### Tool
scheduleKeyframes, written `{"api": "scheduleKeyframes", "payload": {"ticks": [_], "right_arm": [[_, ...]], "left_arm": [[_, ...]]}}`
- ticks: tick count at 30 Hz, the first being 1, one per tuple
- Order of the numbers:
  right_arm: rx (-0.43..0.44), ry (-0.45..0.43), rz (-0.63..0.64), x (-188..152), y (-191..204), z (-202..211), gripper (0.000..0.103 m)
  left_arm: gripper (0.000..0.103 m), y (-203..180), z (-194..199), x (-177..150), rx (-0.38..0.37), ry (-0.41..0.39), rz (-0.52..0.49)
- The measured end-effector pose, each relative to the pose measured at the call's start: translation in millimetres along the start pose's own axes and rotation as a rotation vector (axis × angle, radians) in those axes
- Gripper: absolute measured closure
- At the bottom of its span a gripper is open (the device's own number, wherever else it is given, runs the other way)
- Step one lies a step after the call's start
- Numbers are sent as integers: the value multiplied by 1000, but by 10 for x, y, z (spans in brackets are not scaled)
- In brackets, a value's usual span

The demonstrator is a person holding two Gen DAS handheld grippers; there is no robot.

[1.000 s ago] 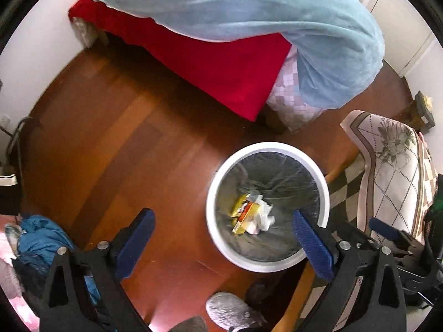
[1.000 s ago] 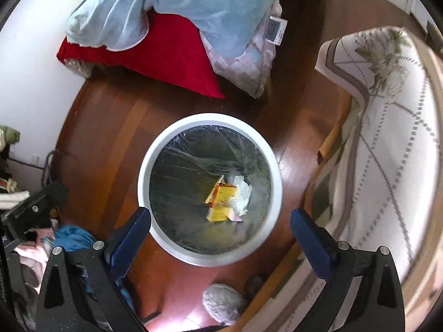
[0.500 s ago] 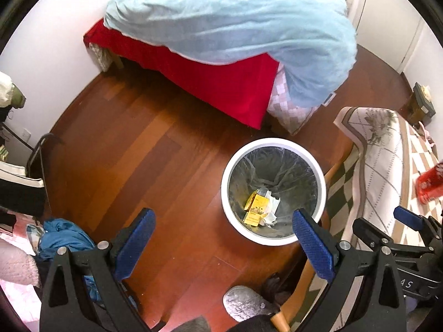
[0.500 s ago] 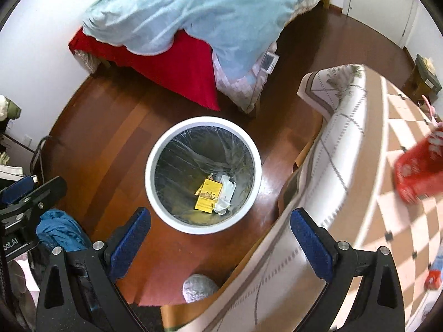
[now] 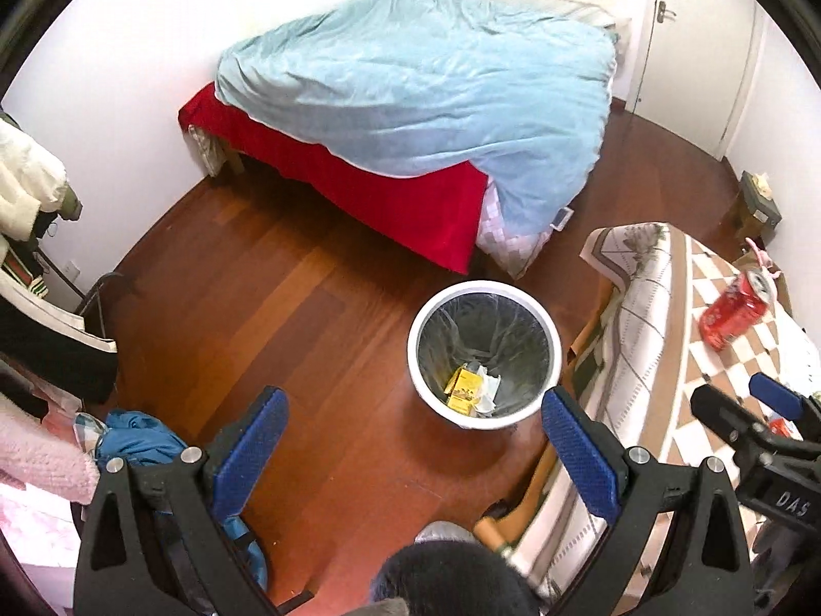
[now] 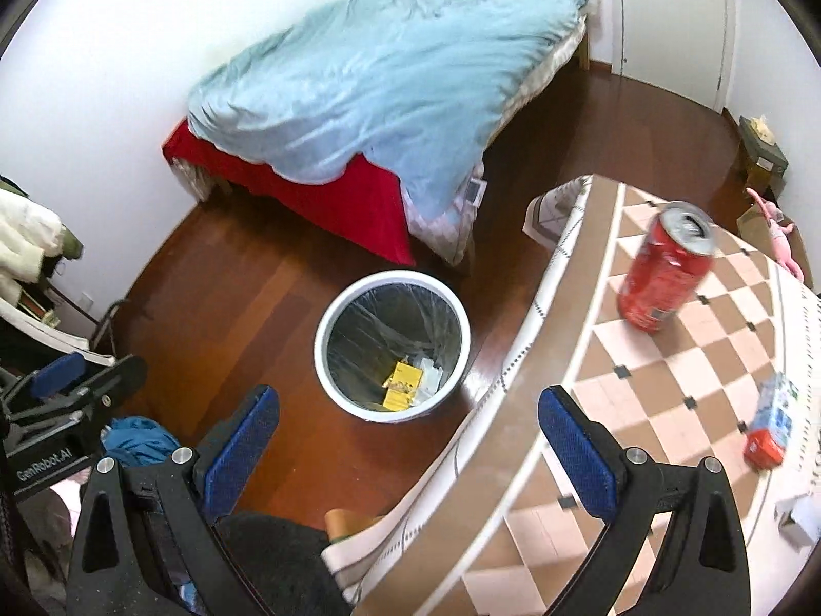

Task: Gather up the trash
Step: 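Move both tools back toward the table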

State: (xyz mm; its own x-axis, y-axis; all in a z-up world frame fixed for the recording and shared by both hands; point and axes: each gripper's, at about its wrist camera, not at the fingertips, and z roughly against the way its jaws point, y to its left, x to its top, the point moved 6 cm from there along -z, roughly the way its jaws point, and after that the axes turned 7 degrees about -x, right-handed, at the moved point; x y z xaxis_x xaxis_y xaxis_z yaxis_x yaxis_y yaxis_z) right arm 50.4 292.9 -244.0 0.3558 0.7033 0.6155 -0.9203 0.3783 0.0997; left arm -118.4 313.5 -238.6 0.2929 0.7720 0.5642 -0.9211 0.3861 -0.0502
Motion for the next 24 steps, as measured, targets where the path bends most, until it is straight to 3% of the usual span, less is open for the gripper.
{"api": "scheduleKeyframes", "payload": {"ticks": [8, 11, 14, 20, 24], "right_arm": [[80, -55, -83, -250, -239, 595, 1], [98, -56, -155, -345, -473, 715, 1], [87, -36, -239, -469, -860, 758, 1], [-102, 50, -406, -839, -2131, 723, 1], [-275, 176, -386, -1132, -3032, 668, 1]], "left_arm": [[2, -235, 508, -171, 17, -60, -26], [2, -489, 556, -214, 32, -87, -59], [2, -873, 430, -324, -3, -68, -88], [2, -1862, -78, -574, -88, 23, -153], [2, -2644, -420, -773, -122, 92, -245]]}}
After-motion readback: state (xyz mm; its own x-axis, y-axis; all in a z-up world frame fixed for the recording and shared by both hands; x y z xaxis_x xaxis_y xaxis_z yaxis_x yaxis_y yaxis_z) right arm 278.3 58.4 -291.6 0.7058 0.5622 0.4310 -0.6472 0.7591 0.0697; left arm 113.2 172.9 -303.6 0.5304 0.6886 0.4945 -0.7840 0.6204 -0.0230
